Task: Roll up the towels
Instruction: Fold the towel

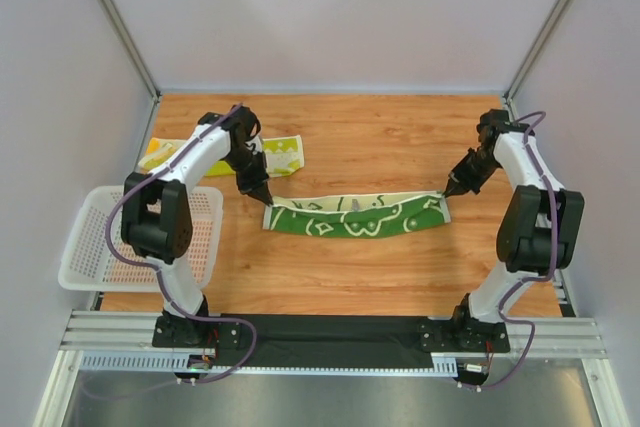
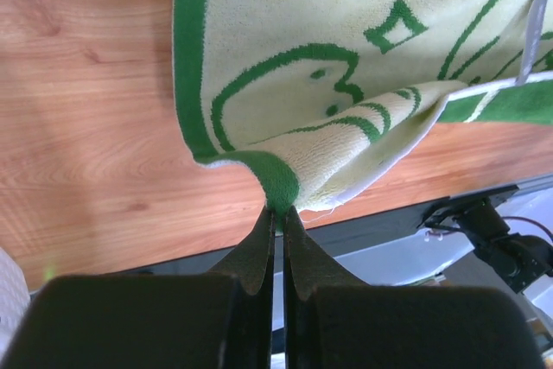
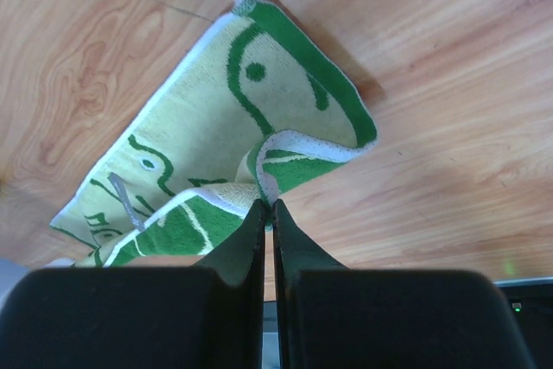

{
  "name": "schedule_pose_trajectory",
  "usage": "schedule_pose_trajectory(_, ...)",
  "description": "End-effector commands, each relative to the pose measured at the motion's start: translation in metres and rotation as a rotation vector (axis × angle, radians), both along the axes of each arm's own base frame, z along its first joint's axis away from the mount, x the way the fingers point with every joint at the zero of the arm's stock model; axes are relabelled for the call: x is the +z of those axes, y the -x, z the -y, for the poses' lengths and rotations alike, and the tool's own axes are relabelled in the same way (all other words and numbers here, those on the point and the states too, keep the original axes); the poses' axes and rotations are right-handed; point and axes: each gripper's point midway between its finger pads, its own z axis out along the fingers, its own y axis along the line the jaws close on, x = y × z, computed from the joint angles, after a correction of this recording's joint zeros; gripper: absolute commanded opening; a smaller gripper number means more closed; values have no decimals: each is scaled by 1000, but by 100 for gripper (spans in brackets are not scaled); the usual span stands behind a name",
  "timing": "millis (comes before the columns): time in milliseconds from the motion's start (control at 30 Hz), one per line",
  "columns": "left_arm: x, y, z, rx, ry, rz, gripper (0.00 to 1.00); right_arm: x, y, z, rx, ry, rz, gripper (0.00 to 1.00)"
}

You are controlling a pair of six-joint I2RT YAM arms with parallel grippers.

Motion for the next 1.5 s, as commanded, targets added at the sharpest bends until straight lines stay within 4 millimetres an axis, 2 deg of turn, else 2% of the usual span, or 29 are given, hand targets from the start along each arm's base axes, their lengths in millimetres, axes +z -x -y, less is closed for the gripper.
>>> schedule_pose_trajectory(0, 6, -8, -3, 5, 4, 4, 0, 7, -16, 5, 14, 17, 27, 0)
schedule_pose_trajectory(233, -9, -12, -8, 29, -10, -31, 0, -8, -23, 5, 23, 7, -10, 0)
schedule_pose_trajectory(333, -15, -17, -9, 33, -22, -34, 9, -18, -26, 6, 28, 5, -36, 0)
schedule_pose_trajectory(500, -28, -27, -11, 43, -35, -46, 17, -29, -34, 6, 45, -8, -59, 0)
schedule_pose_trajectory(567, -31, -37, -13, 59, -46, -29, 26, -31, -36, 8, 45, 5, -69, 1)
schedule_pose_trajectory(600, -31, -40, -15, 62, -55, -22, 32, -33, -37, 9, 48, 6, -72, 4)
schedule_pose_trajectory(633, -32, -44, -17, 66, -64, -19, 40, -35, -38, 10, 47, 10, -75, 20)
schedule_pose_trajectory(700, -27, -54, -22, 78, -93, 13, 58, -33, -41, 13, 46, 25, -71, 33)
schedule_pose_trajectory(733, -27, -57, -24, 81, -100, 18, 64, -33, -40, 16, 44, 35, -77, 48)
schedule_pose_trajectory(767, -22, -62, -26, 84, -108, 37, 69, -32, -38, 19, 43, 49, -84, 55)
schedule_pose_trajectory(833, -18, -64, -30, 93, -127, 34, 73, -28, -35, 28, 39, 68, -87, 70)
schedule_pose_trajectory(867, -11, -69, -30, 97, -131, 55, 87, -21, -31, 32, 42, 81, -84, 73)
schedule_pose_trajectory(900, -8, -69, -31, 99, -133, 58, 97, -19, -28, 35, 46, 85, -82, 76)
schedule_pose_trajectory(933, -2, -65, -31, 97, -136, 64, 100, -18, -24, 42, 47, 102, -82, 81)
schedule_pose_trajectory(1000, 12, -60, -34, 74, -166, 112, 100, -7, -22, 47, 45, 121, -30, 83)
schedule_pose_trajectory(1033, 12, -53, -36, 37, -191, 123, 100, -12, -18, 49, 40, 121, -22, 84)
schedule_pose_trajectory(1067, 14, -49, -41, 18, -234, 147, 100, -8, -18, 43, 41, 89, 7, 84)
schedule_pose_trajectory(1100, 15, -42, -36, -15, -245, 163, 100, -11, -16, 38, 45, 64, 14, 84)
schedule_pose_trajectory(1133, 17, -31, -37, -30, -250, 174, 100, -16, -12, 33, 50, 40, 12, 83)
schedule_pose_trajectory(1200, 21, -17, -29, -50, -238, 189, 100, -14, -7, 23, 71, -12, 26, 78)
schedule_pose_trajectory(1233, 16, -8, -26, -58, -231, 172, 100, -16, 0, 19, 75, -25, 18, 76)
schedule_pose_trajectory(1333, 17, 5, -17, -85, -223, 187, 99, -8, 7, 17, 69, -19, 60, 74)
schedule_pose_trajectory(1467, 16, 14, -6, -87, -199, 188, 98, -25, 27, 17, 68, -2, 19, 72)
